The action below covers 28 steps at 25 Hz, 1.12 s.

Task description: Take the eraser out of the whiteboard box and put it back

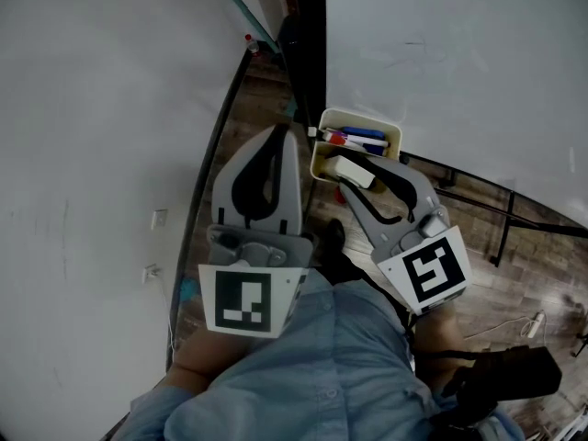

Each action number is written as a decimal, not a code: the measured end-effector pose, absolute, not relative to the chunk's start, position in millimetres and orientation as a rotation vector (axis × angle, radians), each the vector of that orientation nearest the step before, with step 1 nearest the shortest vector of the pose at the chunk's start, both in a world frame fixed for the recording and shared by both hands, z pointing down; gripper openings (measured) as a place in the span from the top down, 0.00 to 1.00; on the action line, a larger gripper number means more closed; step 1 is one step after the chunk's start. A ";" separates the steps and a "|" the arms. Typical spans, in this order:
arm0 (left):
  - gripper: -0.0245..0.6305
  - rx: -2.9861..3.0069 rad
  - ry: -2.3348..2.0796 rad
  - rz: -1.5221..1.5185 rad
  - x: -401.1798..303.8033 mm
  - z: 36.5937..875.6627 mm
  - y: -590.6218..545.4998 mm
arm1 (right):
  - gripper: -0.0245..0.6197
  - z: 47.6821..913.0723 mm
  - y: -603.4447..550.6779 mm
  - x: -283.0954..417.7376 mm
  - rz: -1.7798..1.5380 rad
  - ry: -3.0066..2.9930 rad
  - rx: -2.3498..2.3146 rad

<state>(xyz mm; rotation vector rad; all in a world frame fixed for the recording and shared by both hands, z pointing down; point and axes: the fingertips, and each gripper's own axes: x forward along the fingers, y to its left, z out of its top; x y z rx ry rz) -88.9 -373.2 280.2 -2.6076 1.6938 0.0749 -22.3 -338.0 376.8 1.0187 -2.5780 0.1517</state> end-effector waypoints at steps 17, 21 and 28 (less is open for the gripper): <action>0.96 -2.606 1.680 0.069 -93.4 278.2 -367.8 | 0.73 385.4 -335.9 -24.0 0.161 -2.536 1.041; 0.96 -2.595 1.676 0.076 -94.8 272.8 -362.8 | 0.73 372.4 -330.0 -28.4 0.142 -2.581 1.026; 0.96 -2.557 1.658 0.129 -95.1 252.2 -352.4 | 0.74 326.8 -329.2 -18.5 0.103 -2.679 1.141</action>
